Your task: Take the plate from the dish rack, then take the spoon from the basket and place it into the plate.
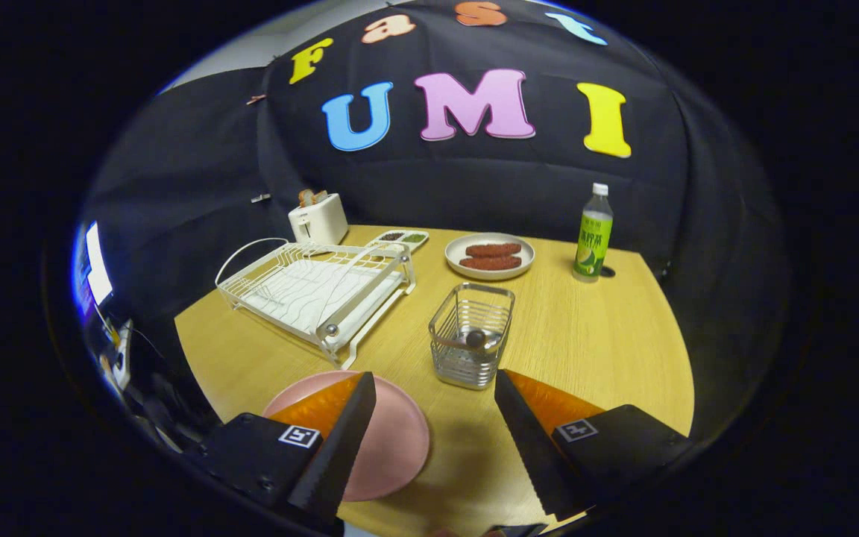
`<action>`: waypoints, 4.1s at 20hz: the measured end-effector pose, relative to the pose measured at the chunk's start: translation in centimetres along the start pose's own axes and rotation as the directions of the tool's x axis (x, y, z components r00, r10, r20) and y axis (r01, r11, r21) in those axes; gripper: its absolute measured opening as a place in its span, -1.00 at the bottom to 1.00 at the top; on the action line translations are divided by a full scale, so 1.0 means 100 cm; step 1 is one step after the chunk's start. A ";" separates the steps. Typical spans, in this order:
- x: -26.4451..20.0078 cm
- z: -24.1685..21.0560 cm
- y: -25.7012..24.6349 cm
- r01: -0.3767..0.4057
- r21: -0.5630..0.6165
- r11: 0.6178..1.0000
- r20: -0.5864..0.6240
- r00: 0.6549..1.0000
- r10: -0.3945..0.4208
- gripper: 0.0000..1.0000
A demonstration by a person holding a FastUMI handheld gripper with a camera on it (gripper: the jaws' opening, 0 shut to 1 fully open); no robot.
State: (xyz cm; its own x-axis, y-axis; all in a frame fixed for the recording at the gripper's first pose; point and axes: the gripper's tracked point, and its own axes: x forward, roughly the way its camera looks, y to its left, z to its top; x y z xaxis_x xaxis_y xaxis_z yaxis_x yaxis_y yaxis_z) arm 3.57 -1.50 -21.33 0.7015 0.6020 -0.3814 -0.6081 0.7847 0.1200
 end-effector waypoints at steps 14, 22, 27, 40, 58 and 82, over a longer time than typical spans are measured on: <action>0.060 0.020 -0.027 0.137 -0.080 0.987 0.200 0.973 -0.118 0.92; 0.077 0.013 -0.014 0.126 -0.104 0.987 0.242 0.965 -0.097 0.34; 0.084 0.013 -0.006 0.125 -0.127 0.984 0.247 0.965 -0.091 -0.04; 0.089 0.021 0.003 0.097 -0.062 0.993 0.233 0.969 -0.080 -0.29; 0.070 0.106 -0.039 0.173 0.024 0.985 0.243 0.955 -0.173 -0.77; 0.008 0.054 0.088 0.225 0.002 0.974 0.196 0.955 -0.221 -0.77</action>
State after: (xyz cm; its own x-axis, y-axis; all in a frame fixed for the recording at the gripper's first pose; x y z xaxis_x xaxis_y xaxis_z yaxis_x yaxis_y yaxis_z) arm 0.76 6.69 -15.64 0.8776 0.4304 -0.2112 -0.4336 0.9005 0.0331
